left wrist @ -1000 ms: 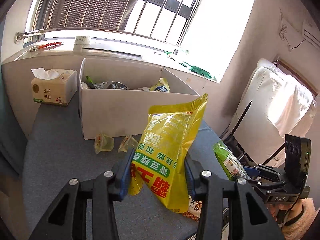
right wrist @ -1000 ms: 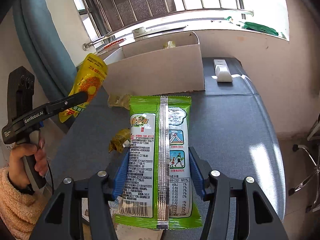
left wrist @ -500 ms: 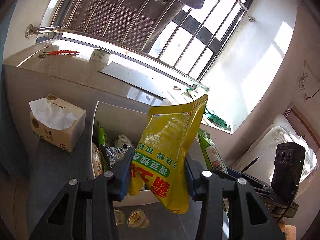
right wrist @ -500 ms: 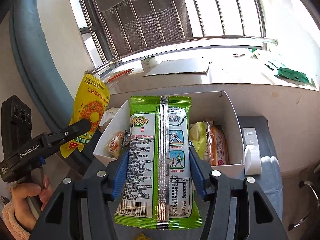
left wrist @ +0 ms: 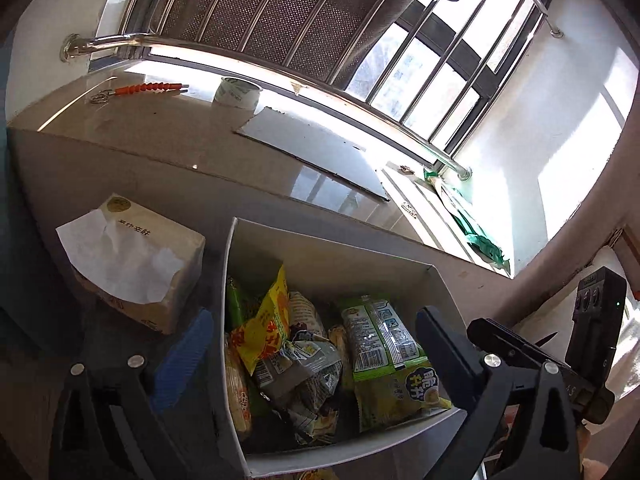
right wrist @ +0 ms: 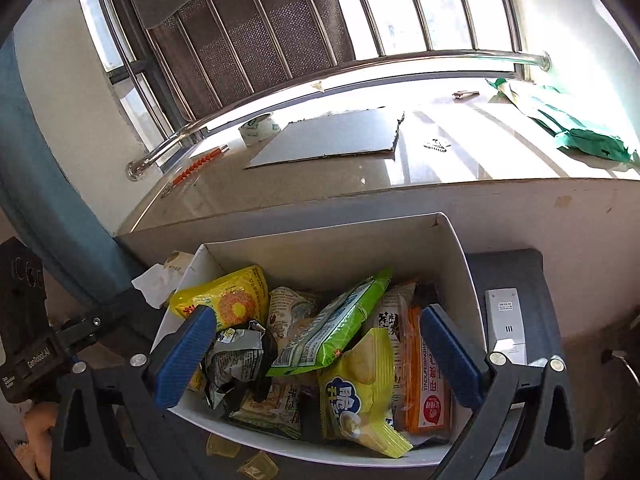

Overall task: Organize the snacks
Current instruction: 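Lower both bags into the white box and open both grippers, then move the right gripper to the corn cake pack and grasp it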

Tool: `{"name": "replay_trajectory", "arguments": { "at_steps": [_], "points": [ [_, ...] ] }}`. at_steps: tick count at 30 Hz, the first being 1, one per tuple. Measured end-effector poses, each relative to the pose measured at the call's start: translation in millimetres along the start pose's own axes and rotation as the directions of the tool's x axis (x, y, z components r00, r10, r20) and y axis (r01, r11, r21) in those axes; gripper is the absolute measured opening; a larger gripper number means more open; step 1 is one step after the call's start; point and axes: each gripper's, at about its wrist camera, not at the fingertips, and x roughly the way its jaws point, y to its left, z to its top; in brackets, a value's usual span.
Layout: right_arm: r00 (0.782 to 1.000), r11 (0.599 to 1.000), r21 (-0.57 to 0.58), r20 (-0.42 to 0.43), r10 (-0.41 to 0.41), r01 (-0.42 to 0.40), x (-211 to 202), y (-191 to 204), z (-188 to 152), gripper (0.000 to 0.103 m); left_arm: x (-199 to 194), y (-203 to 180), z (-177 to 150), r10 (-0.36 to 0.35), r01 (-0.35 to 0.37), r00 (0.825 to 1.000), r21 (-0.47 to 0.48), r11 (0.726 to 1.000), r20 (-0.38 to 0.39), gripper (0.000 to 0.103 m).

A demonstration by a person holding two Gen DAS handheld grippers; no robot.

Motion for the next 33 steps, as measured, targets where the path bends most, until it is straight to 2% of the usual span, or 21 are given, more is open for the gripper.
{"name": "replay_trajectory", "arguments": {
  "at_steps": [3, 8, 10, 13, 16, 18, 21, 24, 29, 33],
  "points": [
    [0.999, 0.998, -0.042, -0.004, -0.041, 0.041, -6.8, 3.2, -11.5, 0.103, -15.8, 1.5, -10.5, -0.015, 0.015, 1.000, 0.005, 1.000, 0.004, 0.103],
    [0.995, 0.986, -0.131, 0.031, -0.099, 0.103, -34.9, 18.5, -37.7, 0.103, -52.0, -20.7, -36.0, -0.016, 0.011, 0.999, 0.137, 0.990, 0.031, 0.103],
    [0.995, 0.984, -0.146, 0.027, -0.101, 0.104, -49.3, 25.3, -50.4, 0.103, -64.2, -36.8, -49.8, -0.005, 0.001, 1.000, 0.225, 0.974, 0.018, 0.103],
    [0.993, 0.964, -0.241, 0.035, -0.108, 0.114, -73.3, 42.0, -73.1, 0.103, -86.9, -56.5, -74.0, -0.003, -0.006, 1.000, 0.328, 0.945, 0.026, 0.103],
    [0.994, 0.951, -0.292, 0.056, -0.094, 0.107, -97.7, 46.9, -102.0, 0.103, -104.6, -66.0, -102.4, -0.014, 0.011, 1.000, 0.379, 0.925, 0.007, 0.103],
    [0.996, 0.955, -0.284, 0.032, -0.080, 0.086, -107.2, 41.8, -123.5, 0.103, -111.7, -67.2, -125.0, 0.001, 0.002, 1.000, 0.401, 0.916, -0.008, 0.103],
    [0.999, 0.965, -0.257, 0.008, -0.046, 0.047, -120.9, 25.3, -162.4, 0.103, -118.1, -61.2, -162.4, 0.017, 0.001, 0.999, 0.400, 0.917, -0.042, 0.103],
    [0.998, 0.971, -0.233, -0.032, -0.057, 0.048, -127.1, 8.6, -203.4, 0.103, -123.0, -49.7, -196.6, 0.053, -0.027, 0.997, 0.378, 0.926, -0.058, 0.103],
    [0.990, 0.978, -0.198, -0.106, -0.088, 0.066, -130.1, -6.6, -262.1, 0.103, -129.9, -31.5, -241.3, 0.035, -0.004, 0.995, 0.298, 0.954, -0.098, 0.103],
    [0.985, 0.983, -0.178, -0.156, -0.076, 0.048, -123.5, -5.6, -286.5, 0.103, -134.1, -21.2, -263.1, 0.004, 0.022, 0.993, 0.225, 0.974, -0.114, 0.103]
  ]
}}
